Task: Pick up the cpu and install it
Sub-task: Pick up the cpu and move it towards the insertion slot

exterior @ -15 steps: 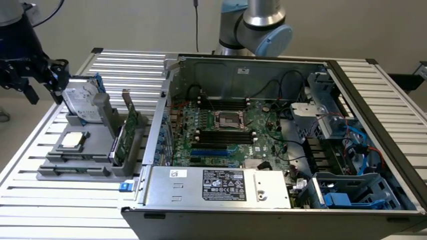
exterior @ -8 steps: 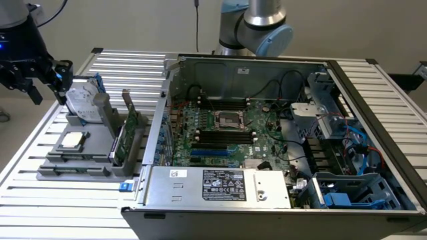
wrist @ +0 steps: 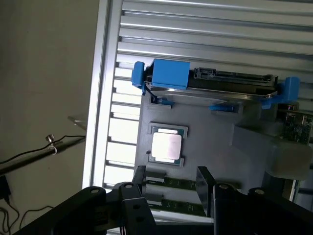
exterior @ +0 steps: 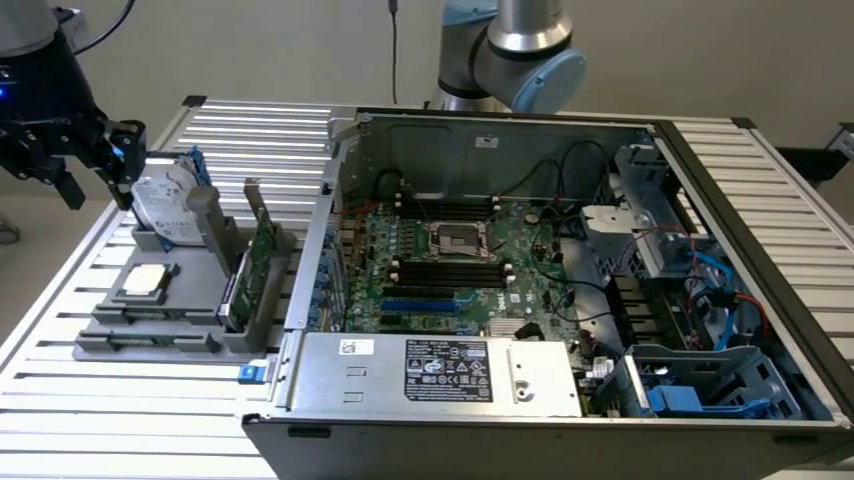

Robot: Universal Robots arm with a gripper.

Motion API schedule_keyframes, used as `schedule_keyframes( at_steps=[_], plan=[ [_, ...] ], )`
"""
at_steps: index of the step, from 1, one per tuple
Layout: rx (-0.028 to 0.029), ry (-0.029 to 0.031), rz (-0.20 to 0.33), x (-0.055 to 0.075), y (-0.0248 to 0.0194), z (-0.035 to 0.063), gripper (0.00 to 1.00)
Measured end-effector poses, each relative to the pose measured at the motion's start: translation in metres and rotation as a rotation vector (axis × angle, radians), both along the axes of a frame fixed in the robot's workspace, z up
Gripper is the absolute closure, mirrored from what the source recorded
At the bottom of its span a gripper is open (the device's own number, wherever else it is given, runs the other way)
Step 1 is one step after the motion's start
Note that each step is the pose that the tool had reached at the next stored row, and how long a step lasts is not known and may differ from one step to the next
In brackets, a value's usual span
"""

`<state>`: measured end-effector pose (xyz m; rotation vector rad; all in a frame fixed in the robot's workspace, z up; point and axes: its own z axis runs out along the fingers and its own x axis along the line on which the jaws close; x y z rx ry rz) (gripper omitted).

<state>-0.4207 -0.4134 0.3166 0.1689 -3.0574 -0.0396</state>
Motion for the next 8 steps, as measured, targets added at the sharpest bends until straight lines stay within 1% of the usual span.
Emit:
schedule_keyframes(
  at_steps=[4,8],
  plan=[
    [0.0,0.0,0.0,0.0,0.0,0.0,0.46],
    [-0.0001,0.0,0.0,0.0,0.0,-0.0062,0.46]
  ],
)
